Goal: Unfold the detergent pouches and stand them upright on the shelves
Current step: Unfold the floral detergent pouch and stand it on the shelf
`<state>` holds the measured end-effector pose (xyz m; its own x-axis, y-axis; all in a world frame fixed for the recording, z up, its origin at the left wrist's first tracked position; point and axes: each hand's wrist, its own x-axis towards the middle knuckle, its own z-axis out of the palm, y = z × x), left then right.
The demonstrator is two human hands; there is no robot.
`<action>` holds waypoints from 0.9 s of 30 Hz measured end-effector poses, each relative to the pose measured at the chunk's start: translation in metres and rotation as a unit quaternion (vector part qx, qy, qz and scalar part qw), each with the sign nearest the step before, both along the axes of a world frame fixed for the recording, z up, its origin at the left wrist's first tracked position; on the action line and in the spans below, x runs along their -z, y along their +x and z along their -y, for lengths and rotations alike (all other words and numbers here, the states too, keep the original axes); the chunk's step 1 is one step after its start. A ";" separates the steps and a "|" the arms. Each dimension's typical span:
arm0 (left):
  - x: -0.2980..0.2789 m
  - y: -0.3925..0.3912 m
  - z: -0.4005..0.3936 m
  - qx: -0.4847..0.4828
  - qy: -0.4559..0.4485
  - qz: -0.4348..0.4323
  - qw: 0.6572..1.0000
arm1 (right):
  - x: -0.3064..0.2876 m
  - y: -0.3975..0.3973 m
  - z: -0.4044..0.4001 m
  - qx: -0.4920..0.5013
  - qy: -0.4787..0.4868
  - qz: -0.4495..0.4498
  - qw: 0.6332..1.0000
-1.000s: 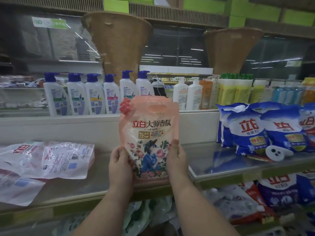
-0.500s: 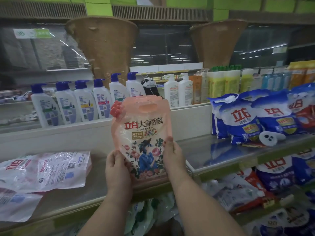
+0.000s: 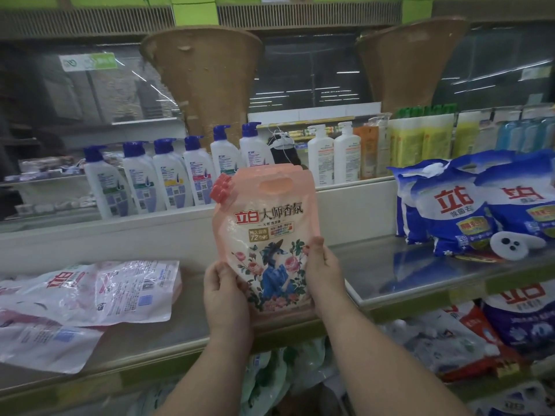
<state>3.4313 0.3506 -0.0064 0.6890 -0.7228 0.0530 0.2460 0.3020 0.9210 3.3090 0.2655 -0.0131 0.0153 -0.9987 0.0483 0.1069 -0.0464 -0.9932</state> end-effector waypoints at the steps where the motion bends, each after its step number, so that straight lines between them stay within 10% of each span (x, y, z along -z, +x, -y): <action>1: 0.000 0.001 0.001 0.001 0.001 -0.003 1.000 | -0.002 0.000 0.000 -0.005 0.003 0.005 1.000; 27: -0.008 0.011 0.006 -0.006 0.053 0.002 0.999 | 0.007 0.003 0.008 0.038 -0.088 0.039 0.995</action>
